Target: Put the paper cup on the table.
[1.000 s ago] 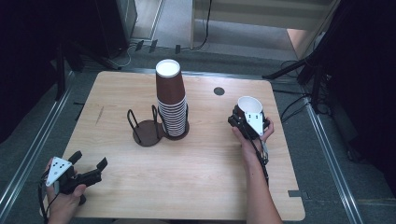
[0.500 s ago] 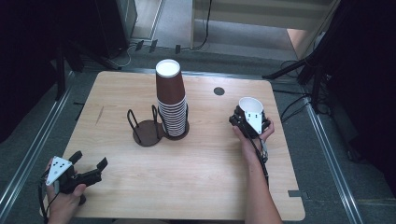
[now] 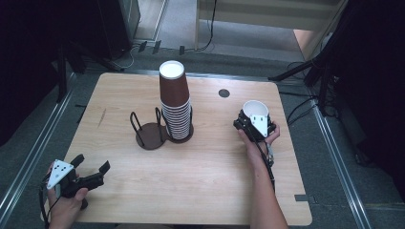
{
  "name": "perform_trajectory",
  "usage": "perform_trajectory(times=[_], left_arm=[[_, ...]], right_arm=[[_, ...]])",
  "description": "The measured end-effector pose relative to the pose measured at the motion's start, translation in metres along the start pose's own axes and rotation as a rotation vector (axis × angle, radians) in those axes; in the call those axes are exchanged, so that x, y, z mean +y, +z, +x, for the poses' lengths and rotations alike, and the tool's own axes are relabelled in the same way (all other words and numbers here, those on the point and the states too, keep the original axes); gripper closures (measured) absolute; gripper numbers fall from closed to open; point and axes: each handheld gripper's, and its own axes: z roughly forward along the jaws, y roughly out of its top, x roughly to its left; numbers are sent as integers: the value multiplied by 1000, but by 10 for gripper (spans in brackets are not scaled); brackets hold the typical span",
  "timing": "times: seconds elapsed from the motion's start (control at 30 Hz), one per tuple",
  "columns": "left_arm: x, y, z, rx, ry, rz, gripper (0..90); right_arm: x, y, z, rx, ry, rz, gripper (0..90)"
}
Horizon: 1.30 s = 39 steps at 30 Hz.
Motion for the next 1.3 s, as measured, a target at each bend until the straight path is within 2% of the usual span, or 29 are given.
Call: perform_trajectory(times=[0.13, 0.3, 0.47, 0.57, 0.67, 0.87, 1.03, 1.3], left_arm=[[0, 0, 0, -1, 2, 4, 0], [0, 0, 0, -1, 3, 3, 0], [0, 0, -1, 2, 4, 3, 0], [0, 0, -1, 2, 4, 3, 0], [0, 0, -1, 3, 5, 2, 0], [0, 0, -1, 5, 6, 2, 0], [0, 0, -1, 7, 6, 1, 0], [0, 1, -1, 9, 7, 1, 0]], right_arm=[[1, -2, -1, 22, 0, 10, 0], [7, -6, -2, 73, 34, 23, 0], [14, -14, -3, 80, 56, 40, 0], [20, -20, -7, 96, 108, 46, 0], [23, -26, -10, 114, 128, 41, 0], [27, -43, -16, 142, 115, 20, 0], [25, -54, -24, 139, 99, 5, 0], [21, -71, -36, 139, 116, -2, 0]])
